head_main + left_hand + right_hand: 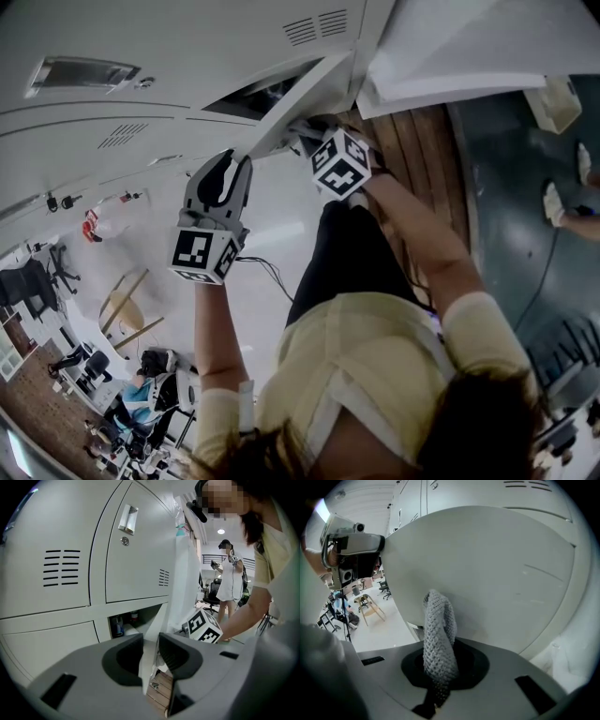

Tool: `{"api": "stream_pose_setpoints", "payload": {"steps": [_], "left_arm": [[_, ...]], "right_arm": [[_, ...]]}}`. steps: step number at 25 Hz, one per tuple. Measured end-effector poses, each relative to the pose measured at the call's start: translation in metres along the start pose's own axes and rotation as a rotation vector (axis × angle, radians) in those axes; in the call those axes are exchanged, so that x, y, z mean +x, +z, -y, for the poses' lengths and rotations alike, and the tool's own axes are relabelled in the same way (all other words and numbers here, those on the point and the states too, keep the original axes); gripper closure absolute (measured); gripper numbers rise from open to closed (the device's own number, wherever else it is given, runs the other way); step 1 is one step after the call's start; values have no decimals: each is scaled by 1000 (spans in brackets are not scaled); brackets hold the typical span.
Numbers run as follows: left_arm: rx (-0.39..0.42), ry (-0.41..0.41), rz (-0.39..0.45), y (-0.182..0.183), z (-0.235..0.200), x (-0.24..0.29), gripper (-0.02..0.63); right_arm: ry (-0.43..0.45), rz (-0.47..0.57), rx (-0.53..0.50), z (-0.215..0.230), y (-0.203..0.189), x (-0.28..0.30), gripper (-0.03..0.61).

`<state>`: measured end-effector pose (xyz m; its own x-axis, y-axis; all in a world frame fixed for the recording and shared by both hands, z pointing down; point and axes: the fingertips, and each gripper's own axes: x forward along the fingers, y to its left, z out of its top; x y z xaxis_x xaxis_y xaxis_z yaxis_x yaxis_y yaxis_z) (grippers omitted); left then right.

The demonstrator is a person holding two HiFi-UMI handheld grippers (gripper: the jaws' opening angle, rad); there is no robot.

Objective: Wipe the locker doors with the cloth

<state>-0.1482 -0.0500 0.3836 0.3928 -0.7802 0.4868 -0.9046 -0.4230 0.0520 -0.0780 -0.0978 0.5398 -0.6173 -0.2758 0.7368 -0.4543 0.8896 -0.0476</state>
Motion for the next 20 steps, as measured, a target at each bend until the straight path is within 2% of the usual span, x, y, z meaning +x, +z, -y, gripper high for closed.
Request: {"api": "stream_pose_setpoints", "payload": {"steps": [10,16,20], "left_arm": [[5,2,-5,0,0,0,509],[3,3,-2,0,0,1,509],[4,4,-2,0,0,1,509]], "right_arm": [[-122,-31,61,65,-12,-11,566],[-225,-71,139,105,-20,-18,566],[-257,-81,191,114,-24,-16,566]]}}
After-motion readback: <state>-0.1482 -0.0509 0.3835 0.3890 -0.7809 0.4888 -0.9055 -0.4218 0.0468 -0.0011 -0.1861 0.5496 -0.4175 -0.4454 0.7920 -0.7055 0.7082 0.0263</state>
